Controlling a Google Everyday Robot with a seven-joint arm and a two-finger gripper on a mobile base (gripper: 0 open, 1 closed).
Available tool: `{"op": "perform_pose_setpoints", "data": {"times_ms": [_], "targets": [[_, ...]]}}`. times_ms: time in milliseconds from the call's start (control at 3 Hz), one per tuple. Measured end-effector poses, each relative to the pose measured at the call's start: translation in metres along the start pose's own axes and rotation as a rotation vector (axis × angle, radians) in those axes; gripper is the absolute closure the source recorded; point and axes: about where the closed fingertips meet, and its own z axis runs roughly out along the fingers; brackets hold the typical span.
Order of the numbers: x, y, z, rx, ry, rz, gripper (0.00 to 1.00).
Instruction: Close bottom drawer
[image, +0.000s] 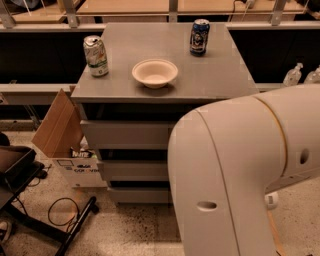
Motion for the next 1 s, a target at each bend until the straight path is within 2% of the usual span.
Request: {"op": "perform_pose_setpoints", "data": {"times_ms": [333,667,1000], "targets": [[0.036,-0.006,-0.014,0.019,0.070,0.028,1.00],[0.038,-0.008,-0.015,0.019,0.068,0.034,1.00],[0.054,-0.029,-0.018,0.012,0.045,0.088,1.00]]}}
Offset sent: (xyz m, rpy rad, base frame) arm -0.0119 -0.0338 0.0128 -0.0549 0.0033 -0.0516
